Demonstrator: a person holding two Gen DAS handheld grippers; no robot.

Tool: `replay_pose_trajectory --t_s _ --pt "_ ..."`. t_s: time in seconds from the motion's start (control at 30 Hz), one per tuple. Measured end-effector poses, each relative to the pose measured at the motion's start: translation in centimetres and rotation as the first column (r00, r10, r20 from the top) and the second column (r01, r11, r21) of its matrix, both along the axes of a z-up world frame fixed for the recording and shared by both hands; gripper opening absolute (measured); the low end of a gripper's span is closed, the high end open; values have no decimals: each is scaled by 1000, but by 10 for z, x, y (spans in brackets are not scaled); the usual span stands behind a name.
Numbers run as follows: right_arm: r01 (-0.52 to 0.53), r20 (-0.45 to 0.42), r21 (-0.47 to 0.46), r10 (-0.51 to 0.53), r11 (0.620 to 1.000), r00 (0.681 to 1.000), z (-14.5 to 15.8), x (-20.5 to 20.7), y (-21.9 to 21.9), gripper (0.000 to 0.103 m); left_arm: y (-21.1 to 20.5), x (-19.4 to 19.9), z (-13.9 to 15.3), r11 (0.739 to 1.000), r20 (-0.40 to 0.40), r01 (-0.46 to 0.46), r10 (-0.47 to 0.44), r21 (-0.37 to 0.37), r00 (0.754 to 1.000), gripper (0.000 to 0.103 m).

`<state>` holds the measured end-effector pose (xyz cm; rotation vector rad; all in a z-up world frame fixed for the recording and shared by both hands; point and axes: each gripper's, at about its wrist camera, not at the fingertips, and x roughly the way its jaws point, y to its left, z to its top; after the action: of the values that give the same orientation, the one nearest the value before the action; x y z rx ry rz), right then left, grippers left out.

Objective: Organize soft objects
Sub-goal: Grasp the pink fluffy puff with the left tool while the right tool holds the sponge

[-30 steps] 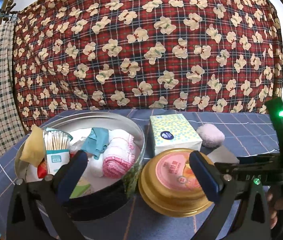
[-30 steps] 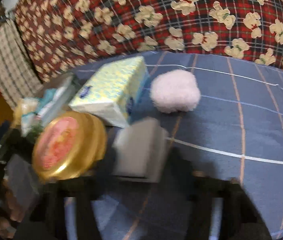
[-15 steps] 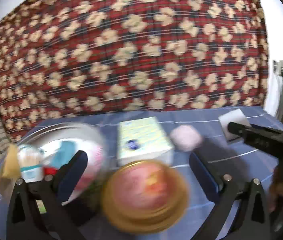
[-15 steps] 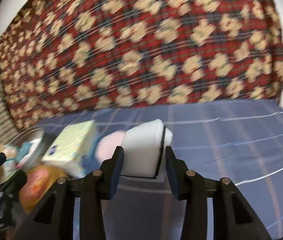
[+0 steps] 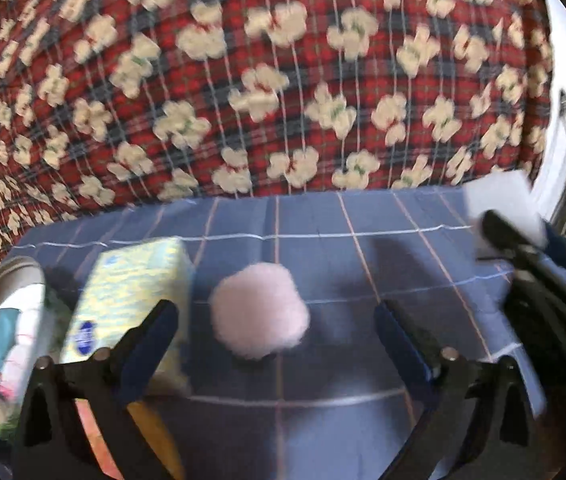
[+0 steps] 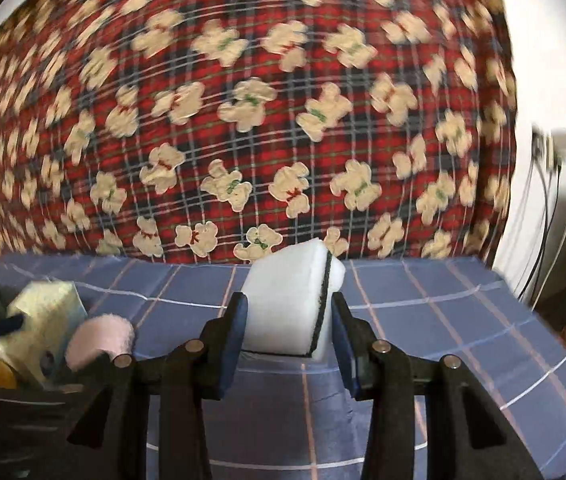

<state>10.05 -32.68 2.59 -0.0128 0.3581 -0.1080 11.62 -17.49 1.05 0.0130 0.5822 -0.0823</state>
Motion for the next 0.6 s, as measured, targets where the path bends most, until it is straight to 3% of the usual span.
replay_pose_trajectory --t_s 0.2,0.33,0.53,0.6 --pt "2 3 89 -3 996 1000 1 -8 -11 44 -41 46 -25 998 -132 -49 52 24 990 96" --pt "7 -12 129 -5 992 1000 -2 -6 -16 44 -45 66 -39 987 -198 -157 163 44 967 96" --pt "4 -26 172 0 985 1000 -4 -6 -21 44 -42 66 -29 955 -114 -278 289 100 951 96" --pt "2 -22 177 2 984 1000 -4 -7 -21 44 -37 72 -31 953 -154 -292 301 79 941 96"
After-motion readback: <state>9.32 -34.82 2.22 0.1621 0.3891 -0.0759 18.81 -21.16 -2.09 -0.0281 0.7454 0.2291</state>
